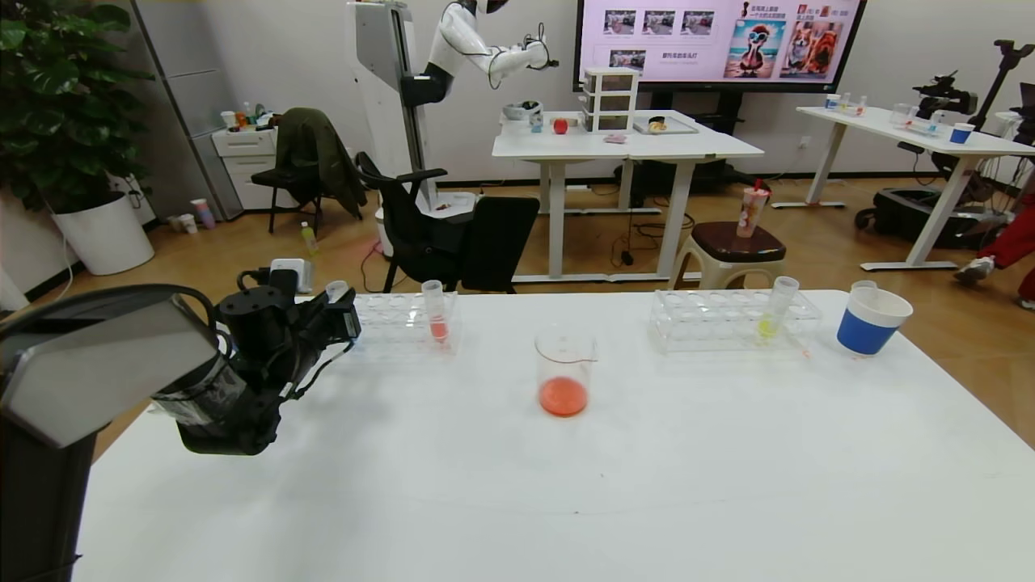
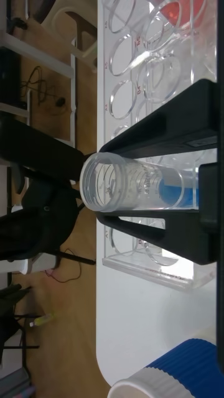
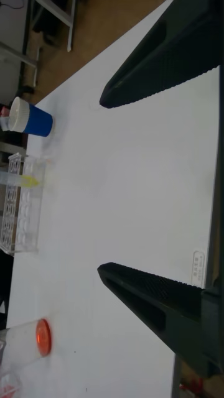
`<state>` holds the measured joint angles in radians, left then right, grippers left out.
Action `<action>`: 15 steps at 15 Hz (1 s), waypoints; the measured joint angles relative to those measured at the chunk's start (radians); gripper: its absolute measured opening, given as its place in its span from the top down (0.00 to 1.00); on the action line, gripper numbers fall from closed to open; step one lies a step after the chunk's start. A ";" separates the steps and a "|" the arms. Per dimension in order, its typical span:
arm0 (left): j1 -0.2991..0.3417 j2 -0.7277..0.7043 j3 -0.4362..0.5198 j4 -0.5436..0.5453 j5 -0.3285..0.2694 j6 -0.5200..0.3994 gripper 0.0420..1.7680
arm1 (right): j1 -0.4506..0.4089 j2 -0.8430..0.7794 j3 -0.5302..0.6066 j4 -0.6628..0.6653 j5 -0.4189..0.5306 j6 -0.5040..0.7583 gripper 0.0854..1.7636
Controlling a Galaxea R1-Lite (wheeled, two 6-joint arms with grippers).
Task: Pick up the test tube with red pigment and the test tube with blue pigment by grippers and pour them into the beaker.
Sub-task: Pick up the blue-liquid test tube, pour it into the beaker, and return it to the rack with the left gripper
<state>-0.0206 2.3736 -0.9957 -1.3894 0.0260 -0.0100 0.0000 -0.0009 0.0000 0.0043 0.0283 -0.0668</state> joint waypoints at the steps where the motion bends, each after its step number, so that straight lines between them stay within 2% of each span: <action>1: -0.002 0.003 -0.001 0.001 0.000 0.000 0.73 | 0.000 0.000 0.000 0.000 0.000 0.000 0.02; 5: -0.007 0.003 -0.008 0.013 0.002 0.001 0.73 | 0.000 0.000 0.000 0.000 0.000 0.000 0.02; 12: -0.009 -0.139 -0.043 0.193 0.002 0.003 0.73 | 0.000 0.000 0.000 0.000 0.000 0.000 0.02; 15: -0.010 -0.189 -0.046 0.206 0.001 0.002 0.73 | 0.000 0.000 0.000 0.000 0.000 0.000 0.02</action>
<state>-0.0302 2.1845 -1.0419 -1.1838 0.0274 -0.0077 0.0000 -0.0009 0.0000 0.0047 0.0283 -0.0668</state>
